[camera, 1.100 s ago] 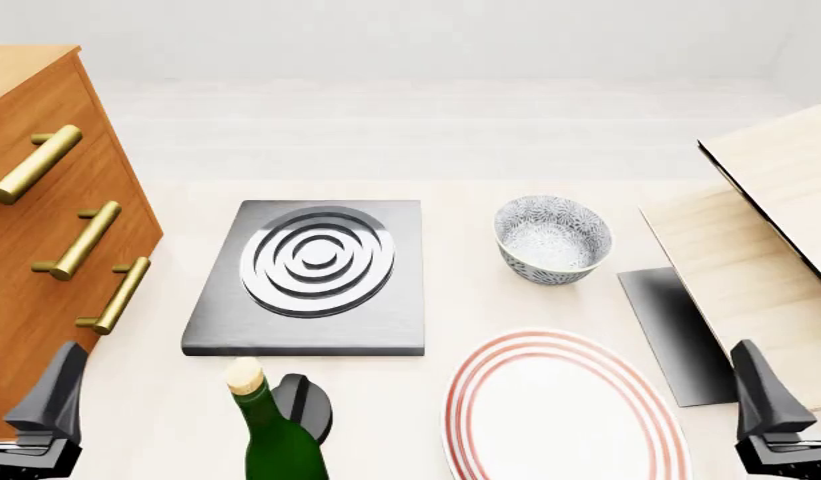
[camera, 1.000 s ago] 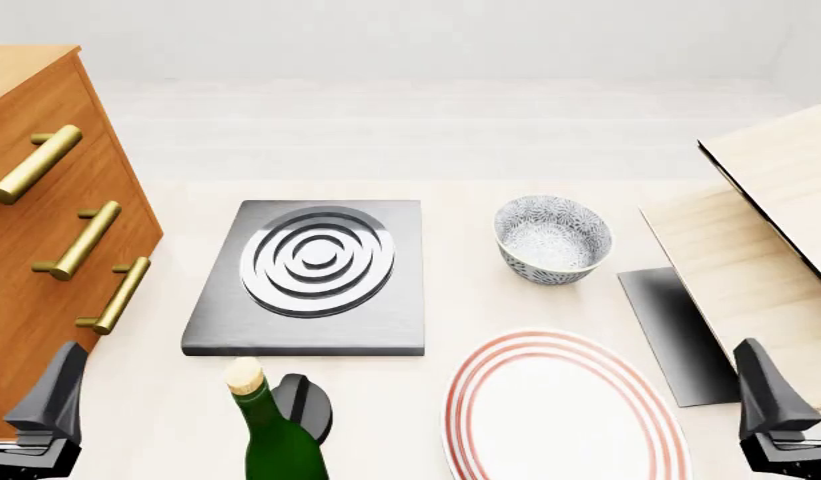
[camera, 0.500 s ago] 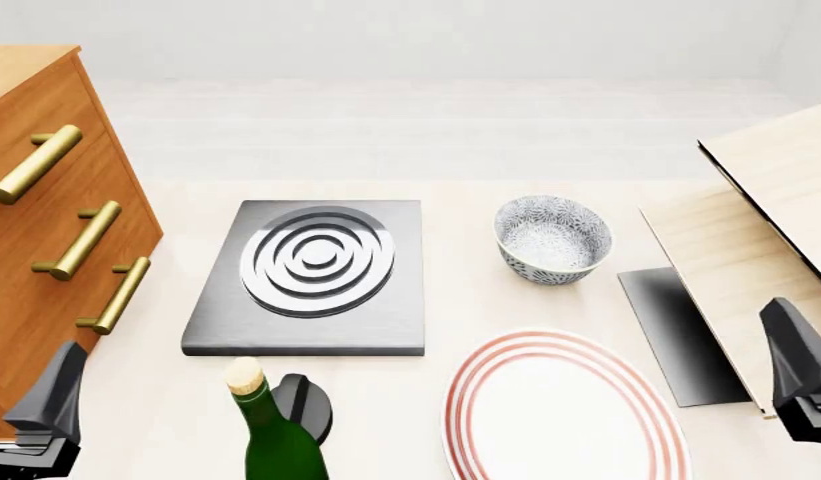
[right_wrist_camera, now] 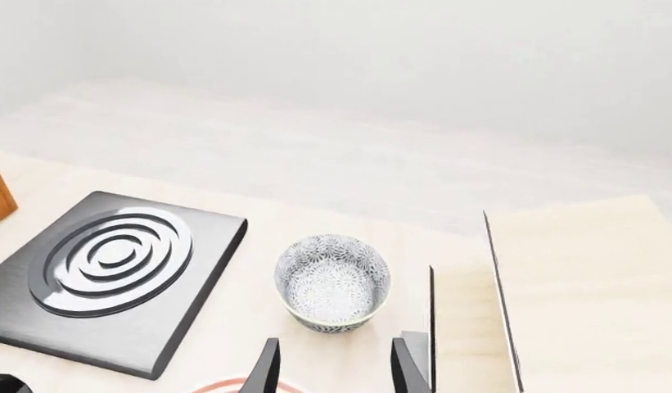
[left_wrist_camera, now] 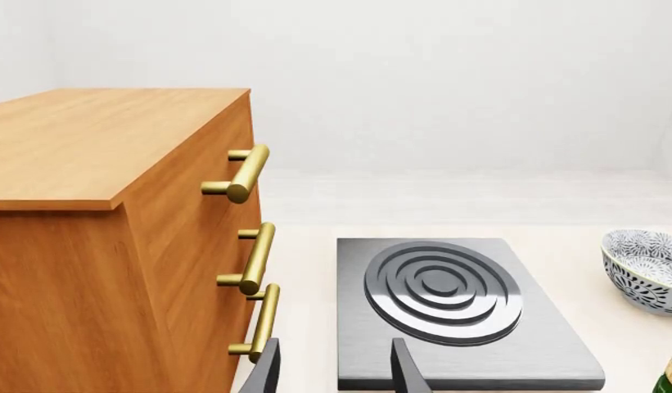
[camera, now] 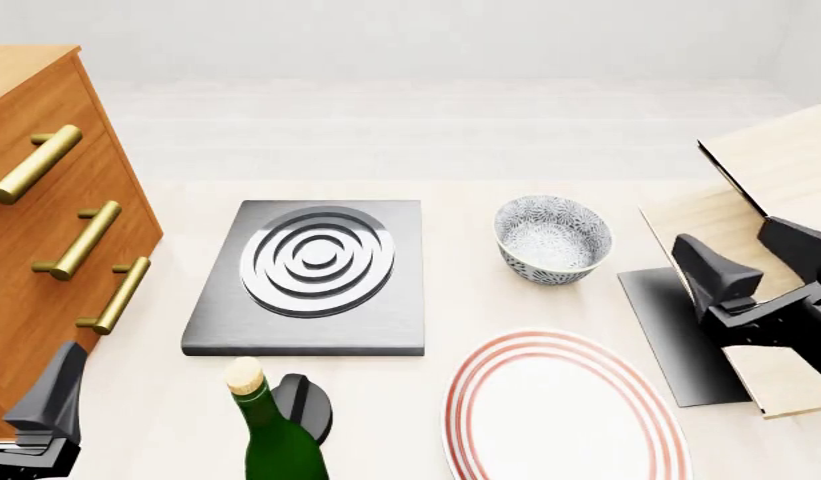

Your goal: Turn on the stove.

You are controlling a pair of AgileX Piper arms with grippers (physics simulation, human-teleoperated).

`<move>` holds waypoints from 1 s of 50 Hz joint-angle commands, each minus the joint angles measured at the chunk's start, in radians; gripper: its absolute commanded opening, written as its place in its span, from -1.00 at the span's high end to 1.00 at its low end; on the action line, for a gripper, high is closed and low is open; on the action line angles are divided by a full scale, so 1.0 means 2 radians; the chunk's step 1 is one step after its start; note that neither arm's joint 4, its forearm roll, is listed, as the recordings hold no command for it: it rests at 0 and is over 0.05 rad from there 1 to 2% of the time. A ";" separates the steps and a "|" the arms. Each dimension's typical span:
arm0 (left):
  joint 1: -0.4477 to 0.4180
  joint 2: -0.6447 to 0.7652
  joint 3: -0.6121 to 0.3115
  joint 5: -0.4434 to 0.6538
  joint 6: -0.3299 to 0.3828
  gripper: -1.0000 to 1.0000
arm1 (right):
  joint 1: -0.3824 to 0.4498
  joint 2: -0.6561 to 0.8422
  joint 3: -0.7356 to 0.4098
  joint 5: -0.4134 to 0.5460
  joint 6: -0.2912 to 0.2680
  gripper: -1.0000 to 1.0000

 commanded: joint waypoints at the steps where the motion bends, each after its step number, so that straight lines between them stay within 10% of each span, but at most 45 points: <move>1: 0.000 0.000 0.000 0.000 0.000 -1.00 | 0.032 0.096 -0.043 -0.014 -0.015 -1.00; 50: 0.000 0.000 0.000 0.000 0.000 -1.00 | 0.199 0.384 -0.196 -0.005 -0.063 -1.00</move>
